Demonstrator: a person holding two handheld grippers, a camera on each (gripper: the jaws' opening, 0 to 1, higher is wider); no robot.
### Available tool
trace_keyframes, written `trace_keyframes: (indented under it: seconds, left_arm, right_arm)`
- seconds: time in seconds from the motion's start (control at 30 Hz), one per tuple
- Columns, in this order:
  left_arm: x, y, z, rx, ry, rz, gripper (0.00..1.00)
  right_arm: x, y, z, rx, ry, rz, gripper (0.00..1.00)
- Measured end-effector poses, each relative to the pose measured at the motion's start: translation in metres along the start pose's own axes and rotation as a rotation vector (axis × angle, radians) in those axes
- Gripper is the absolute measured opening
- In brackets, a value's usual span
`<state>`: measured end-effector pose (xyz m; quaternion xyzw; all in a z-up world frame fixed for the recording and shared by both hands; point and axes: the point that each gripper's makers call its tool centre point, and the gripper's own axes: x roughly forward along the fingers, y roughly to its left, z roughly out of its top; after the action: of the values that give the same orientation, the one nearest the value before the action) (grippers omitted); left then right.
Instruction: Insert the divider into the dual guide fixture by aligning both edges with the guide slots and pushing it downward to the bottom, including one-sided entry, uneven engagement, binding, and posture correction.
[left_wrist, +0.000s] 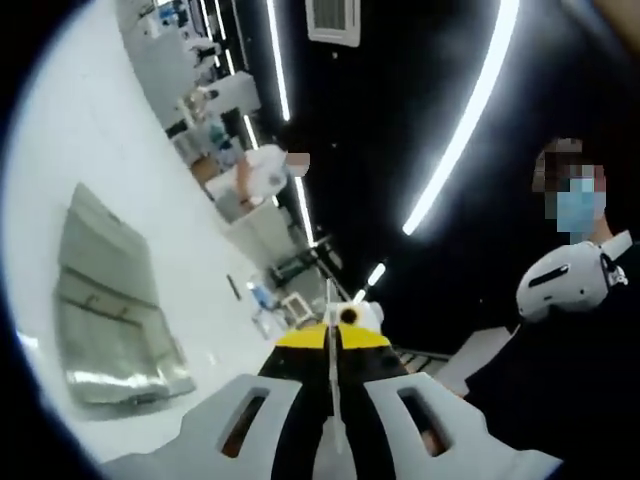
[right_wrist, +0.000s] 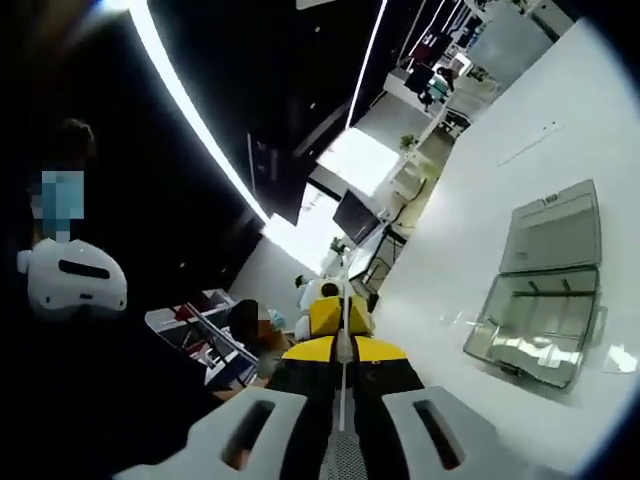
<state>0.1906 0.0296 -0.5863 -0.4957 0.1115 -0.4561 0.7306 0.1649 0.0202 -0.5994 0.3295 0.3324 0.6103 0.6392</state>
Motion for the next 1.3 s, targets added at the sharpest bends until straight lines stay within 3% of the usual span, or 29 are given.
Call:
trace_keyframes:
  seconds: [0.33, 0.6, 0.7, 0.87, 1.03, 1.3]
  left_arm:
    - [-0.001, -0.001, 0.003, -0.012, -0.013, -0.017, 0.0]
    - [0.001, 0.007, 0.006, 0.024, -0.034, 0.01, 0.01]
    - [0.0, 0.015, 0.012, 0.052, -0.07, 0.049, 0.13]
    - [-0.002, 0.016, 0.018, 0.06, -0.084, 0.063, 0.14]
    - [-0.008, 0.022, 0.019, 0.137, -0.066, 0.134, 0.15]
    - [-0.01, 0.018, 0.012, 0.222, -0.005, 0.154, 0.16]
  right_arm:
    - [0.002, 0.002, 0.0, 0.032, 0.012, -0.005, 0.0]
    - [0.0, -0.004, 0.003, 0.027, 0.033, -0.047, 0.0]
    - [0.0, -0.011, 0.003, 0.011, 0.047, -0.091, 0.0]
    - [-0.003, -0.023, 0.004, 0.011, 0.05, -0.149, 0.0]
    - [-0.004, -0.029, 0.006, 0.012, 0.038, -0.197, 0.0]
    - [-0.003, -0.037, 0.009, -0.019, 0.045, -0.294, 0.0]
